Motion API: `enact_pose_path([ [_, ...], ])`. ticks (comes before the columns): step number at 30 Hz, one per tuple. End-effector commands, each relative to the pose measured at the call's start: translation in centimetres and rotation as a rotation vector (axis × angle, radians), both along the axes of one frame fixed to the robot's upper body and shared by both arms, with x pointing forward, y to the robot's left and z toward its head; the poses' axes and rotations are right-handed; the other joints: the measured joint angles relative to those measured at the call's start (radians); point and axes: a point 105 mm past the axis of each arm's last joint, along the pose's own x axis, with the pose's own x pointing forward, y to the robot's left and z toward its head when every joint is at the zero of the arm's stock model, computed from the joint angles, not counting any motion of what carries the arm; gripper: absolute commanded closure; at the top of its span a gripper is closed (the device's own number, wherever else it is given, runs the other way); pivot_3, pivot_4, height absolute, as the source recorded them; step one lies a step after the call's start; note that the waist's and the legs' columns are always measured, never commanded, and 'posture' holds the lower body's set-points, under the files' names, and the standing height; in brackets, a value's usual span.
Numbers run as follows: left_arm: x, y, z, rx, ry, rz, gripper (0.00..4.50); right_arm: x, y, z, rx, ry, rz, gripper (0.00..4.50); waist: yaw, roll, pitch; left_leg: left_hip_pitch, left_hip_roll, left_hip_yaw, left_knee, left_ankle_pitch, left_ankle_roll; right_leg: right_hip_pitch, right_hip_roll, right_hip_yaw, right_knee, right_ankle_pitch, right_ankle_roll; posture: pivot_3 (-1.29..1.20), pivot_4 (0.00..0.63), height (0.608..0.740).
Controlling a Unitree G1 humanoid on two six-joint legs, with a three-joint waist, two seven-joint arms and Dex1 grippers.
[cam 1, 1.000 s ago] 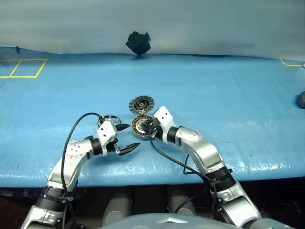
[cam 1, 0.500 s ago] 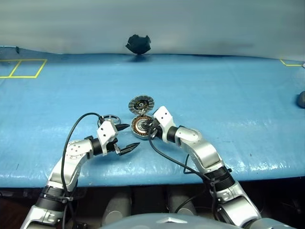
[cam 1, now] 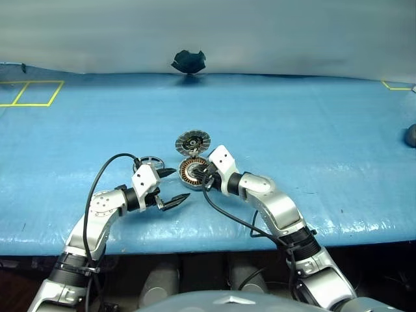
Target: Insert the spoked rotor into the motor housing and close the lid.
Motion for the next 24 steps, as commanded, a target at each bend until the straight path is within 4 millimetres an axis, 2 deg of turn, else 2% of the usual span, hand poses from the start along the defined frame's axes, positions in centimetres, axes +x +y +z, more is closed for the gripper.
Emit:
enact_pose_path([
  [1,0.3,0.2,0.8,-0.007,-0.041,0.007,0.00,0.0,0.4,1.1,0.035,-0.034,0.011,3.77,0.000,0.000,0.000,0.000,0.000,0.000,0.000,0.000,0.000,0.000,0.000,0.000,0.000,0.000,0.000,0.00,0.150,0.740],
  [6,0.3,0.2,0.8,-0.006,-0.043,0.008,0.00,-0.2,0.5,1.1,0.048,-0.014,0.023,3.77,0.000,0.000,0.000,0.000,0.000,0.000,0.000,0.000,0.000,0.000,0.000,0.000,0.000,0.000,0.000,0.00,0.150,0.740],
  [7,0.3,0.2,0.8,-0.006,-0.044,0.008,0.00,-0.2,0.5,1.1,0.048,-0.017,0.024,3.05,0.000,0.000,0.000,0.000,0.000,0.000,0.000,0.000,0.000,0.000,0.000,0.000,0.000,0.000,0.000,0.00,0.150,0.740],
  [10,0.3,0.2,0.8,-0.005,-0.043,0.007,0.00,0.0,0.5,1.3,0.046,-0.037,0.007,2.17,0.000,0.000,0.000,0.000,0.000,0.000,0.000,0.000,0.000,0.000,0.000,0.000,0.000,0.000,0.000,0.00,0.150,0.740],
  [22,0.3,0.2,0.7,-0.004,-0.039,0.011,0.00,-0.1,0.9,2.7,0.106,-0.053,0.028,2.17,0.000,0.000,0.000,0.000,0.000,0.000,0.000,0.000,0.000,0.000,0.000,0.000,0.000,0.000,0.000,0.00,0.150,0.740],
  [24,0.3,0.2,0.6,-0.002,-0.040,0.011,0.00,0.0,0.9,2.7,0.114,-0.048,0.022,2.57,0.000,0.000,0.000,0.000,0.000,0.000,0.000,0.000,0.000,0.000,0.000,0.000,0.000,0.000,0.000,0.00,0.150,0.740],
])
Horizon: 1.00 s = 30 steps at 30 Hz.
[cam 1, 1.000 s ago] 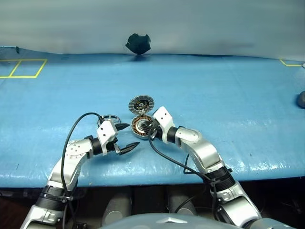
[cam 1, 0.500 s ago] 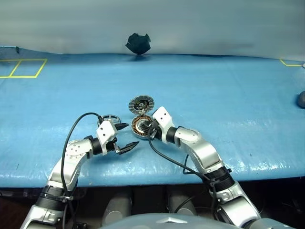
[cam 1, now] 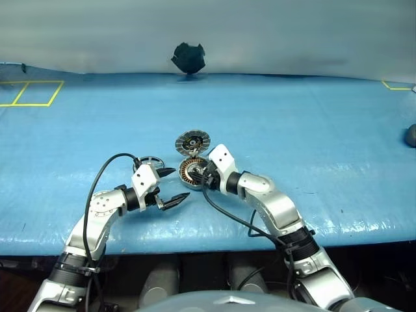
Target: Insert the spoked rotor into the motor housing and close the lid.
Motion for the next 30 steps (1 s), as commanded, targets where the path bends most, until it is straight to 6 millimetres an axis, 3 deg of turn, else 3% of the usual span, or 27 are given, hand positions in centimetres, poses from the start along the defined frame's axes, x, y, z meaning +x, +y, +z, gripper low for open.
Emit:
enact_pose_path([
  [1,0.2,0.1,0.6,-0.005,-0.036,0.004,0.00,0.1,0.3,2.0,0.061,-0.055,0.010,2.80,0.000,0.000,0.000,0.000,0.000,0.000,0.000,0.000,0.000,0.000,0.000,0.000,0.000,0.000,0.000,0.00,0.150,0.740],
  [6,0.2,0.1,0.6,-0.003,-0.036,0.004,0.00,0.4,0.2,1.6,0.072,-0.032,-0.007,4.43,0.000,0.000,0.000,0.000,0.000,0.000,0.000,0.000,0.000,0.000,0.000,0.000,0.000,0.000,0.000,0.00,0.150,0.740],
  [13,0.2,0.1,0.5,0.000,-0.035,0.008,0.00,0.3,0.4,1.2,0.062,-0.019,0.001,4.48,0.000,0.000,0.000,0.000,0.000,0.000,0.000,0.000,0.000,0.000,0.000,0.000,0.000,0.000,0.000,0.00,0.150,0.740],
  [24,0.2,0.2,0.4,0.003,-0.034,0.016,0.00,0.3,-0.1,-1.5,-0.027,0.029,-0.026,4.48,-0.001,0.000,0.000,0.001,0.000,0.000,0.000,0.000,0.000,0.001,0.000,0.000,0.000,0.000,0.000,0.00,0.150,0.740],
  [30,0.2,0.2,0.4,0.005,-0.032,0.015,0.00,0.3,-0.2,-1.4,-0.021,0.028,-0.044,4.48,0.000,0.000,0.000,0.001,0.003,0.001,0.000,0.001,-0.001,0.001,0.003,0.000,0.000,0.000,0.002,0.00,0.150,0.740],
])
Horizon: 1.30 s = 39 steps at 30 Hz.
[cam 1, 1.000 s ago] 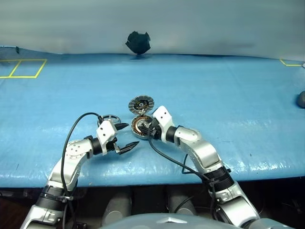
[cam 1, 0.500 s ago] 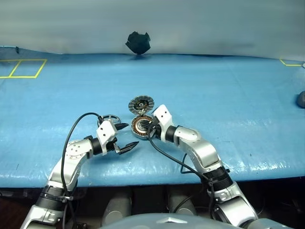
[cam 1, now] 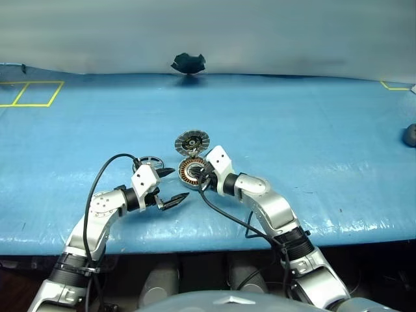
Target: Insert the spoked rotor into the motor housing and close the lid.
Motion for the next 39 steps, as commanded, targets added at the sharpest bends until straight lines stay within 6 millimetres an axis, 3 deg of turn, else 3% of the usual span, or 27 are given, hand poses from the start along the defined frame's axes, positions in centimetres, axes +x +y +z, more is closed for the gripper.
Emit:
enact_pose_path([
  [1,0.2,0.1,0.5,-0.002,-0.034,0.003,0.00,0.2,-0.4,-0.2,-0.006,0.011,-0.041,4.48,0.000,0.000,0.000,0.000,0.001,0.000,0.000,0.000,0.000,0.000,0.001,0.000,0.000,0.000,0.000,0.00,0.150,0.740],
  [11,0.2,0.0,0.5,-0.003,-0.035,0.000,0.00,1.2,-1.0,0.8,-0.003,-0.018,-0.088,4.48,0.002,0.000,0.000,0.000,0.004,0.000,0.001,0.001,-0.002,0.000,0.004,0.001,0.000,0.001,-0.002,0.00,0.150,0.740],
  [24,0.0,0.1,0.4,-0.005,-0.028,0.001,0.00,0.5,0.1,3.8,0.110,-0.050,-0.051,4.48,-0.001,0.000,0.000,0.000,0.006,0.000,0.000,0.001,-0.002,-0.001,0.007,0.001,0.000,0.002,-0.003,0.00,0.150,0.740],
  [39,0.1,0.1,0.4,-0.003,-0.030,0.005,0.00,0.8,0.0,1.1,0.050,0.014,-0.070,4.48,-0.004,0.000,0.000,0.000,0.006,0.000,-0.001,0.001,-0.002,-0.001,0.007,0.002,0.000,0.002,-0.003,0.00,0.150,0.740],
])
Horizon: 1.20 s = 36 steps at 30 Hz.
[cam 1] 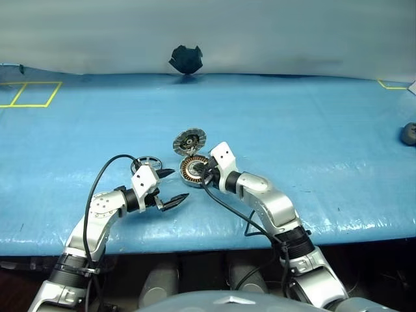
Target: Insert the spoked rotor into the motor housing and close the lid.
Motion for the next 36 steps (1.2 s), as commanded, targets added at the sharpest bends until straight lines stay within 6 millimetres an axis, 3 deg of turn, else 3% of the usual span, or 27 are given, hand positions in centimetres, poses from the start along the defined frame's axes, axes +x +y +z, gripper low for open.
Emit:
enact_pose_path([
  [1,0.2,0.1,0.6,-0.003,-0.037,0.005,0.00,0.1,0.5,0.7,0.002,-0.033,0.013,4.48,-0.001,0.000,0.000,0.000,0.000,0.000,0.000,0.000,0.000,0.000,0.000,0.000,0.000,0.000,0.000,0.00,0.150,0.740],
  [7,0.2,0.2,0.6,-0.003,-0.036,0.008,0.00,-0.5,0.9,-0.4,-0.092,-0.051,0.060,4.48,-0.003,0.000,0.000,0.000,0.000,0.000,0.000,0.000,0.000,0.000,0.000,0.000,0.000,0.000,0.000,0.00,0.150,0.740],
  [13,0.2,0.2,0.6,-0.004,-0.035,0.010,0.00,-1.0,1.5,-0.2,-0.135,-0.099,0.105,4.48,-0.008,0.000,0.000,0.000,0.000,0.000,0.000,0.000,0.000,0.000,0.000,0.000,0.000,0.000,0.000,0.00,0.150,0.740],
  [21,0.2,0.2,0.6,-0.004,-0.035,0.010,0.00,-0.5,1.2,-0.8,-0.161,-0.083,0.079,4.48,-0.012,0.000,0.000,0.001,0.000,0.000,0.000,0.000,0.000,0.000,0.000,0.000,0.000,0.000,0.000,0.00,0.150,0.740],
  [30,0.5,0.5,1.2,-0.034,-0.026,0.035,0.00,-1.8,1.9,2.9,-0.019,-0.159,0.119,4.48,-0.011,0.000,0.000,0.000,0.000,0.000,0.000,0.000,0.000,0.000,0.000,0.000,0.000,0.000,0.000,0.00,0.150,0.740],
  [36,1.0,1.3,2.1,-0.026,-0.033,0.055,0.00,-3.0,0.9,4.6,0.042,-0.199,0.123,4.48,-0.009,0.000,0.000,0.000,0.000,-0.001,0.000,0.000,0.000,0.000,0.000,0.000,0.000,0.000,0.000,0.00,0.150,0.740],
])
